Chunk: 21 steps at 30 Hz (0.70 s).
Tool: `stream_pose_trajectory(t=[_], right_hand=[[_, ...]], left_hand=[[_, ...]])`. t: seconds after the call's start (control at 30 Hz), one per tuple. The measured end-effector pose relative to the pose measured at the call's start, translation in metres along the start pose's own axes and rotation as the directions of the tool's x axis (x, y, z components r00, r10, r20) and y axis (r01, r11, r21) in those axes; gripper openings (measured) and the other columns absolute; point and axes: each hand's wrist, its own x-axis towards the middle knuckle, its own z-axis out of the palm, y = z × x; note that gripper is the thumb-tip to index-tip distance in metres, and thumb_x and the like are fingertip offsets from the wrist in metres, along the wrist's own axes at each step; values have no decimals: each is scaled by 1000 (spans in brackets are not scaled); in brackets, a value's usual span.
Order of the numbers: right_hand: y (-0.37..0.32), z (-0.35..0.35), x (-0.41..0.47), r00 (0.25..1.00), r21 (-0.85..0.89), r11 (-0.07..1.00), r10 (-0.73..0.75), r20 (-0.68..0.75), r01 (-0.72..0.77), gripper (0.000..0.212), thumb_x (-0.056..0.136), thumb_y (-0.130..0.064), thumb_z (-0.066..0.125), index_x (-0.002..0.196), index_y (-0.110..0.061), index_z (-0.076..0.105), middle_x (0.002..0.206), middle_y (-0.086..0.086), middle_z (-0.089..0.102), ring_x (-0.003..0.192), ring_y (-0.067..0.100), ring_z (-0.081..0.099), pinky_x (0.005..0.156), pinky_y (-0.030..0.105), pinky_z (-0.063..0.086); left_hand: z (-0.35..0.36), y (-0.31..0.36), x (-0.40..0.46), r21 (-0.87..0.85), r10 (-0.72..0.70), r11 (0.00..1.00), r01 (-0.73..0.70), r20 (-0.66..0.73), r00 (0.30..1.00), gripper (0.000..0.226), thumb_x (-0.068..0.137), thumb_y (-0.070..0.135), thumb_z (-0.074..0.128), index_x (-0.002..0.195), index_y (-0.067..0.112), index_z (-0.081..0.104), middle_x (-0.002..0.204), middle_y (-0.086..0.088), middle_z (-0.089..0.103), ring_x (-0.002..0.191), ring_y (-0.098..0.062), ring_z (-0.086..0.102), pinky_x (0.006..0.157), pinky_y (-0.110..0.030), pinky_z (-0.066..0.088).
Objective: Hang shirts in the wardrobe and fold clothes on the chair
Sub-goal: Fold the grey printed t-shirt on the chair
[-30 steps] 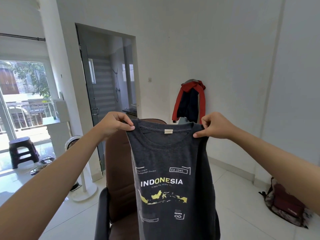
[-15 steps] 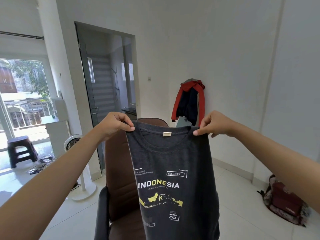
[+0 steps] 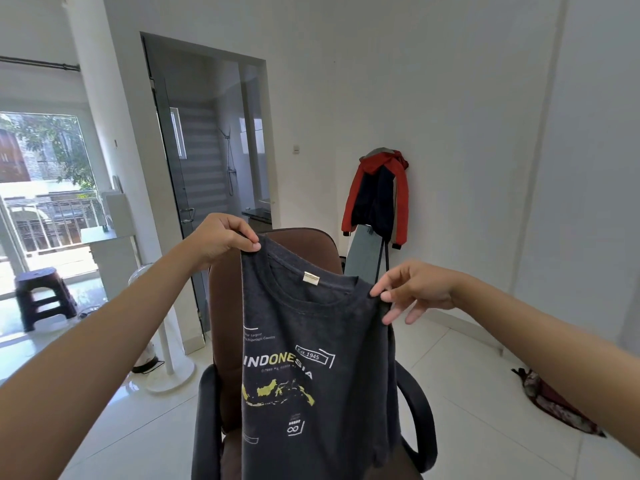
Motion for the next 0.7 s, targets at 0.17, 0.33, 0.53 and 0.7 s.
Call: stream_pose_trajectory(t=[0.17, 0.33, 0.53, 0.7], right_hand=[[17, 24, 12, 985, -195, 977, -114, -131, 87, 9, 82, -8, 73, 90, -11, 75, 84, 12, 70, 67, 16, 71, 51, 24, 54], [28, 34, 23, 960, -483, 865, -236, -151, 137, 20, 79, -10, 76, 78, -30, 74, 86, -2, 72, 75, 10, 67, 67, 18, 51], [32, 37, 20, 962, -461, 871, -247, -115, 169, 25, 83, 2, 67, 89, -22, 73, 89, -5, 66, 73, 15, 66, 59, 18, 52], [25, 28, 16, 975, -617, 774, -218, -48, 143, 38, 84, 3, 64, 91, -33, 72, 98, -18, 62, 81, 14, 67, 72, 27, 58]], left_hand=[[1, 0, -4, -2, -22, 1000, 22, -4, 1000, 43, 70, -19, 66, 47, 17, 68, 54, 2, 64, 55, -7, 61, 57, -14, 49], [-1, 0, -8, 32, -28, 999, 29, -15, 999, 39, 70, -16, 68, 49, 18, 69, 58, -1, 65, 65, -15, 60, 66, -21, 49], [-6, -4, -15, 40, -32, 999, 33, -37, 999, 39, 69, -16, 69, 50, 18, 70, 60, -3, 64, 69, -21, 58, 72, -27, 47], [-8, -6, -17, 56, -40, 998, 42, -33, 999, 38, 68, -15, 70, 51, 19, 71, 59, 0, 66, 72, -22, 59, 73, -28, 46]])
